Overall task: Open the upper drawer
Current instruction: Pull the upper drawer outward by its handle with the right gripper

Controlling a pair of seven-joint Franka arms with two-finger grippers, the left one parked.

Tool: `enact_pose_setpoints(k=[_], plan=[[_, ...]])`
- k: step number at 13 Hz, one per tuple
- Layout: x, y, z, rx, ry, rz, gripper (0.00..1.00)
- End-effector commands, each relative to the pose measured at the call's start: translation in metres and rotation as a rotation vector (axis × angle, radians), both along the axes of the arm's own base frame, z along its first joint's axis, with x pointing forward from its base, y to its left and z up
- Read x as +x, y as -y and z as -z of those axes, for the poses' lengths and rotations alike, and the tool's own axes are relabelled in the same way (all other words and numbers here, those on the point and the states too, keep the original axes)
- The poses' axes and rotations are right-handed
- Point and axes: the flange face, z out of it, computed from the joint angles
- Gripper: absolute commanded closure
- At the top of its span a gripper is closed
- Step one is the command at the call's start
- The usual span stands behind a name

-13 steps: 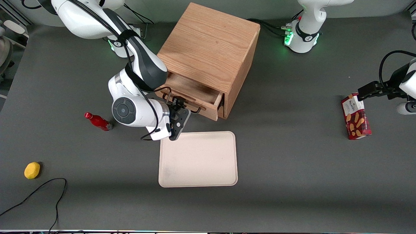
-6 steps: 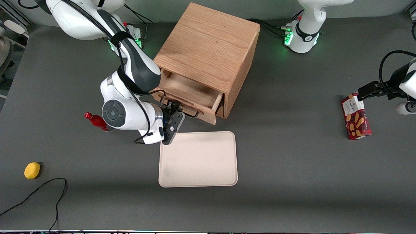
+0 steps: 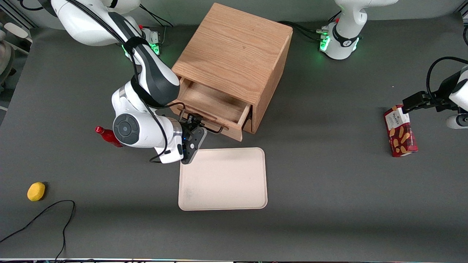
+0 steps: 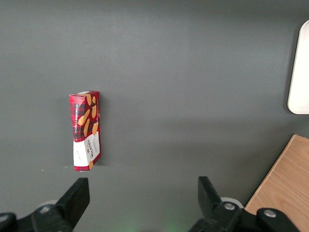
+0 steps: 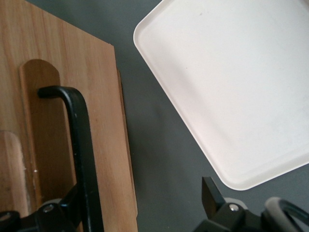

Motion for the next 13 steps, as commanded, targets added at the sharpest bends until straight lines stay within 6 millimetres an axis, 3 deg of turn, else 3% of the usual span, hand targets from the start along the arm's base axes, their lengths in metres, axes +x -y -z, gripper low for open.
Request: enact_pose_setpoints(k=[1,7,13], plan=[[0.013,-0.001,0.001,0.013,0.02,-0.018,0.0],[0.017,0.003,0.0,0.018,0.031,-0.031,0.0],[0.03,0.02,-0.006,0.031,0.047,-0.009,0.0]])
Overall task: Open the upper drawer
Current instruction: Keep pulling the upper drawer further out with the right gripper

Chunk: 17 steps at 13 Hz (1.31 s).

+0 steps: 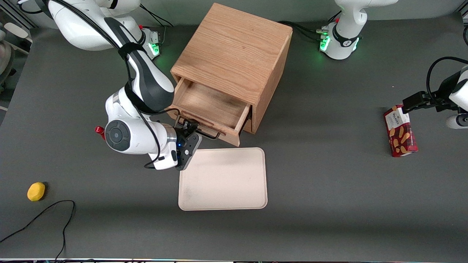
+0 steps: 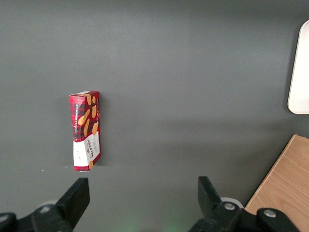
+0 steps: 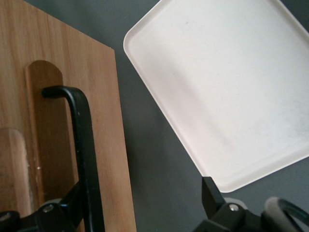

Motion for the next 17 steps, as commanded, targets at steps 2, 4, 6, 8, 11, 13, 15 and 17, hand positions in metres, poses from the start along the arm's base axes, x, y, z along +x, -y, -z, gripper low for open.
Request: enact_pose_setpoints(k=[2,4,6,8,11,13,15,17], plan=[[0.012,0.004,-0.007,0.013,0.03,-0.015,0.0],[0.014,0.007,-0.007,0.012,0.033,-0.011,0.0],[0.016,0.007,-0.008,0.016,0.038,-0.009,0.0],[0.02,0.007,-0.009,0.021,0.044,-0.007,0.0],[0.021,0.007,-0.01,0.021,0.049,-0.006,0.0],[0.023,0.007,-0.009,0.023,0.053,-0.002,0.0],[0.025,0.007,-0.009,0.026,0.068,0.012,0.0],[0.028,0.009,-0.009,0.028,0.083,0.02,0.0]])
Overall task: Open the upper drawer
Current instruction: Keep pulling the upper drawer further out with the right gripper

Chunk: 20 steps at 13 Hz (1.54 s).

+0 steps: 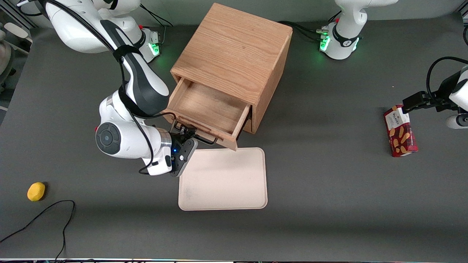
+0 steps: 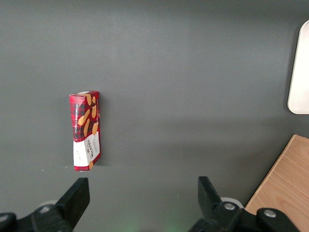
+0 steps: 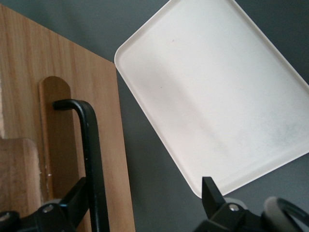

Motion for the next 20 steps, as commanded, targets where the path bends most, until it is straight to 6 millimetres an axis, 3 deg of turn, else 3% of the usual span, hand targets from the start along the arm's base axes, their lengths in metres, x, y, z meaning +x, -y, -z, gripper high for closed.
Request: enact_pose_setpoints(k=[1,10,20], plan=[[0.012,0.003,0.0,0.007,0.046,0.003,0.0],[0.026,0.024,0.007,0.005,0.076,0.002,0.0],[0.045,0.024,0.008,0.026,0.117,0.03,0.0]])
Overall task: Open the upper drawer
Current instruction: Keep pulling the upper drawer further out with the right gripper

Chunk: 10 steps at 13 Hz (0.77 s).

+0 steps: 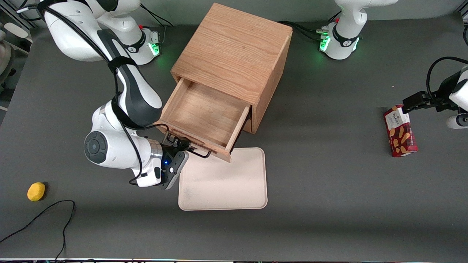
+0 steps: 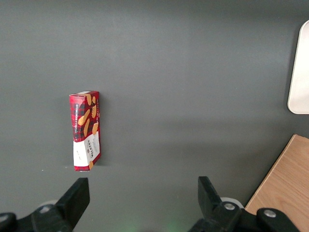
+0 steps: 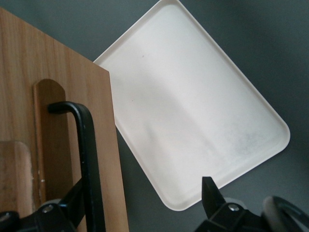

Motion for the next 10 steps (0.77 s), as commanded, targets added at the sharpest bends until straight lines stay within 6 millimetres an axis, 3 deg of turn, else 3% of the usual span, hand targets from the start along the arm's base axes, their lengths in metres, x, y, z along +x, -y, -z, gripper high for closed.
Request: enact_pose_setpoints(k=[1,10], plan=[[0.013,0.001,0.001,0.003,0.04,-0.007,0.0],[0.035,0.023,0.003,-0.025,0.096,0.016,0.0]])
